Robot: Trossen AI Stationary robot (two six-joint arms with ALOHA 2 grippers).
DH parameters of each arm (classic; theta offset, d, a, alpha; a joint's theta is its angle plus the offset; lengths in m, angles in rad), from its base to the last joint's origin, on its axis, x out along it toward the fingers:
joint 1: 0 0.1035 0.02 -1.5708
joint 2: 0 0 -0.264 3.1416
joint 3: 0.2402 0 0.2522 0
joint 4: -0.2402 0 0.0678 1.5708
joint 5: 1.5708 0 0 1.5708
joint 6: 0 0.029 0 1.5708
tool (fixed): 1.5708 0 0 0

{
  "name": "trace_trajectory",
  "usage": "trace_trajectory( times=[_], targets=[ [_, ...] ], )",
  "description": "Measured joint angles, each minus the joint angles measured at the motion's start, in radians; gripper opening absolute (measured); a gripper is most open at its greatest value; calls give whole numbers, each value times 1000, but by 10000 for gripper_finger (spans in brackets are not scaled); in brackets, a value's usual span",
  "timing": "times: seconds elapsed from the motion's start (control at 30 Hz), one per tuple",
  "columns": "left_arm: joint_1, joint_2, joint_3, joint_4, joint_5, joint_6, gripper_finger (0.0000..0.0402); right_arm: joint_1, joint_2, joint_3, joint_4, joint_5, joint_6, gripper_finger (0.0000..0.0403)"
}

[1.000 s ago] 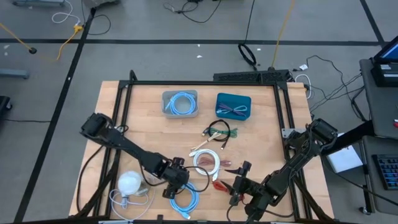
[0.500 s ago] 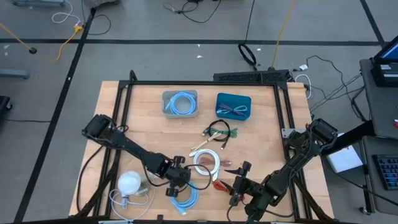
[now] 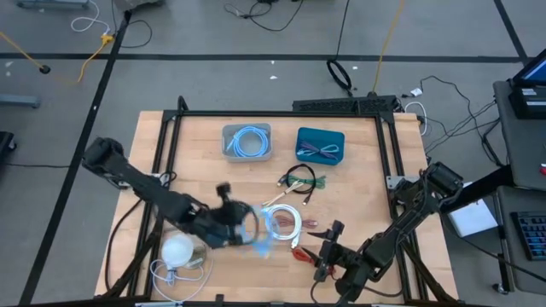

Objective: Pick & Place USB Port
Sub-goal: Put the blue hdmi cable into the gray bin

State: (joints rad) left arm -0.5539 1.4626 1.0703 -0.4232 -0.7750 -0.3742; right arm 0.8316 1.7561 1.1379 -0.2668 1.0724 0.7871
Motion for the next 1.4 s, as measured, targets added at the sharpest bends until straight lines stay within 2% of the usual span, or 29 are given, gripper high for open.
trace_trajectory(
  times=[0.2,0.27,0.33,0.47,0.6,0.7,0.83,0.87,0.93,1.13,1.4],
  targets=[
    [20,-98,0,-26,-456,34,12,-22,0,-93,244,-4,-110,224],
    [67,-110,0,-55,-552,4,12,-30,0,-133,339,-12,-153,224],
    [136,-112,0,-87,-575,-24,12,-39,0,-167,434,-30,-199,224],
    [304,-110,-14,-121,-507,-41,12,-49,0,-204,560,-51,-280,224],
    [483,-124,-99,-10,-400,46,12,-54,0,-205,604,-68,-332,224],
    [626,-193,-203,179,-253,131,12,-53,0,-205,610,-81,-345,224],
    [803,-295,-396,506,39,252,12,-53,0,-205,615,-82,-355,224],
    [841,-315,-433,582,110,258,12,-53,0,-205,614,-81,-357,224],
    [906,-360,-487,634,190,224,12,-57,0,-205,615,-81,-358,224],
    [1005,-376,-555,640,291,173,12,-74,0,-205,615,-81,-366,224],
    [1016,-346,-560,687,336,155,12,-85,0,-205,622,-83,-363,224]
  ],
)
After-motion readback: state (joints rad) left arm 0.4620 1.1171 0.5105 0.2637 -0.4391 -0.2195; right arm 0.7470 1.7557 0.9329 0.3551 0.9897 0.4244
